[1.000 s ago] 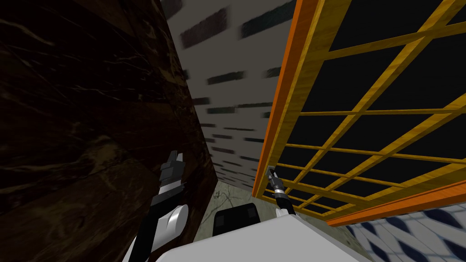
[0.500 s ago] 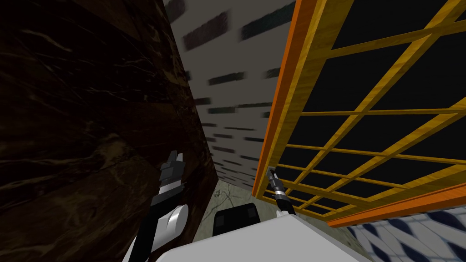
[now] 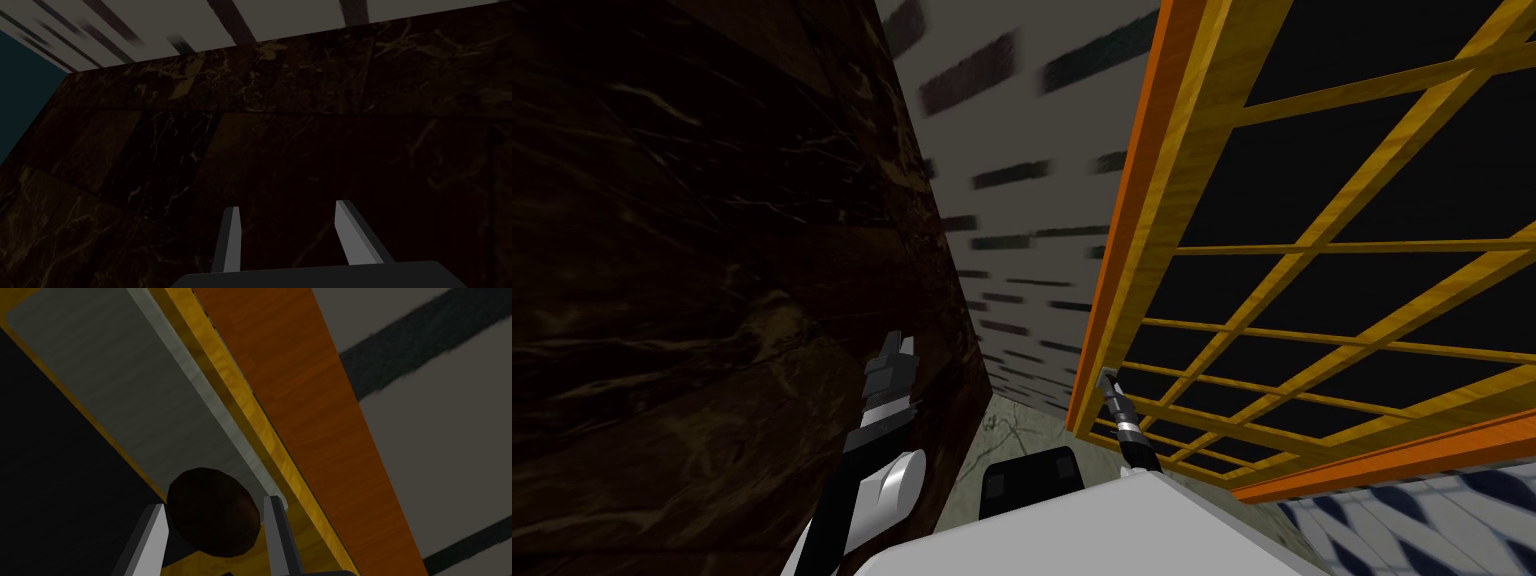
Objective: Pull the door open
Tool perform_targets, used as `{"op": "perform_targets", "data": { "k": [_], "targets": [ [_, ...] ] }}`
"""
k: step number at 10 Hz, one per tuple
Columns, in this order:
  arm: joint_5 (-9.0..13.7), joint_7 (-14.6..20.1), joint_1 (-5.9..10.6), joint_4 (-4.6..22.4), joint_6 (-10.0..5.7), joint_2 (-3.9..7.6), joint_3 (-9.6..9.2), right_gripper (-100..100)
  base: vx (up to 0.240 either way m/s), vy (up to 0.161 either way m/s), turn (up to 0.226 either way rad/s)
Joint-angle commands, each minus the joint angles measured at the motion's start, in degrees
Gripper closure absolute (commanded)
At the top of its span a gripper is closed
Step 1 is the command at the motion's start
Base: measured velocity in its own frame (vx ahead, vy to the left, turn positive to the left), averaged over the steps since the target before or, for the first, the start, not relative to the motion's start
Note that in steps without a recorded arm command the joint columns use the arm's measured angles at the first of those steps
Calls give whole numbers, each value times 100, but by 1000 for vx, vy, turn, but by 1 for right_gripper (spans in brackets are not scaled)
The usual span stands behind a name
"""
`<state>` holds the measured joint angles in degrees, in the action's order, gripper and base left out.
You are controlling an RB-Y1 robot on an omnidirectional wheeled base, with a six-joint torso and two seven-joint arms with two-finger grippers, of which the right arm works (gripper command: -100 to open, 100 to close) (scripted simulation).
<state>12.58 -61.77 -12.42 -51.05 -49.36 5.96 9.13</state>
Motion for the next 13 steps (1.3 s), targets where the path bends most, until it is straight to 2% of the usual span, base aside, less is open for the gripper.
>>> {"op": "perform_targets", "data": {
  "k": [1, 2, 4, 5, 7, 8, 12, 13],
  "targets": [
    [54, 286, -59, -27, -37, -8, -51, 100, -20, -13, 39],
    [54, 346, -59, -27, -37, -8, -51, 100, -14, -8, 15],
    [120, 703, -125, -69, -74, -10, -115, 100, -15, -6, 31],
    [120, 746, -125, -69, -74, -10, -115, 100, -15, -8, 14],
    [185, 1104, -191, -112, -111, -11, -178, 100, -16, -8, 33],
    [185, 1145, -191, -112, -111, -11, -178, 100, -13, -9, 14],
    [292, 1793, -300, -181, -171, -14, -282, 100, -13, -10, 28],
    [292, 1817, -300, -181, -171, -14, -282, 100, -9, -8, 17]
  ]
}}
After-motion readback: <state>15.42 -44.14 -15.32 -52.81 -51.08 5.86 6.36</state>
